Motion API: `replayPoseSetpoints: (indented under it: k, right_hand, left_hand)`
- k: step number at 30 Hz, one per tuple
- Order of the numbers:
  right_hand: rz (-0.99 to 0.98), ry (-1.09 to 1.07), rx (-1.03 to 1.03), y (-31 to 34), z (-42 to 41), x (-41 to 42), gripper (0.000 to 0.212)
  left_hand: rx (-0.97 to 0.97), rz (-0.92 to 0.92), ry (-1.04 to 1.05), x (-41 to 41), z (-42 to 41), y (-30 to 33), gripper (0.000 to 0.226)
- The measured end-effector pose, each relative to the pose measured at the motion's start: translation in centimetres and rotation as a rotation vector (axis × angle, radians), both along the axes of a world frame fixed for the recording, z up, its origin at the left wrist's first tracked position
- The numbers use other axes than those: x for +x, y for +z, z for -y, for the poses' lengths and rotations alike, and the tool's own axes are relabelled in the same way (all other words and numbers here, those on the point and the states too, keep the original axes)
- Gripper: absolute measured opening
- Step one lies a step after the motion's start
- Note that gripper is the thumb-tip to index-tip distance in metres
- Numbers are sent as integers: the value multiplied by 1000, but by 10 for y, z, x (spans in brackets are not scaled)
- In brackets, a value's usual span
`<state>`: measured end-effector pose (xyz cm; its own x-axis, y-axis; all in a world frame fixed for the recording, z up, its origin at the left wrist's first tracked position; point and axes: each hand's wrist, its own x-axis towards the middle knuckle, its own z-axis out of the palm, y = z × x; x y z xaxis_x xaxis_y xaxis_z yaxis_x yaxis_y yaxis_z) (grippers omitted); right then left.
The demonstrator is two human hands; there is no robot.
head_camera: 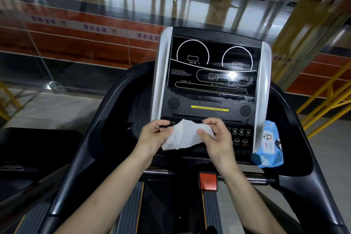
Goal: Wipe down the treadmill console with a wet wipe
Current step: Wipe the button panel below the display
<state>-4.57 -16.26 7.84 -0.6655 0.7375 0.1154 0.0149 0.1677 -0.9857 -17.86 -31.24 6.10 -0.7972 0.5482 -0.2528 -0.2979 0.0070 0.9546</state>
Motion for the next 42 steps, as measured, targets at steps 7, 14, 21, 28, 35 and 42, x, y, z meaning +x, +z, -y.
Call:
replayPoseSetpoints:
  k: [7, 14, 21, 28, 35, 42]
  right_hand:
    - [-100, -83, 76, -4, 8, -3, 39]
    - [-55, 143, 819, -18, 11, 1, 52]
    - [9, 273, 997, -33, 12, 2, 61]
    - [-69, 189, 572, -22, 21, 9, 30]
    - [50, 260, 98, -7, 19, -4, 48]
    - [-9, 257, -258, -12, 14, -7, 22]
  left_hand:
    - [-11, -172, -93, 4, 1, 1, 35]
    - [83, 115, -14, 4, 6, 3, 29]
    - [193, 269, -96, 5, 7, 7, 42]
    - [209, 171, -36, 3, 7, 2, 44]
    - [288, 59, -107, 5, 4, 4, 39]
    - [372, 83, -39, 4, 4, -4, 42]
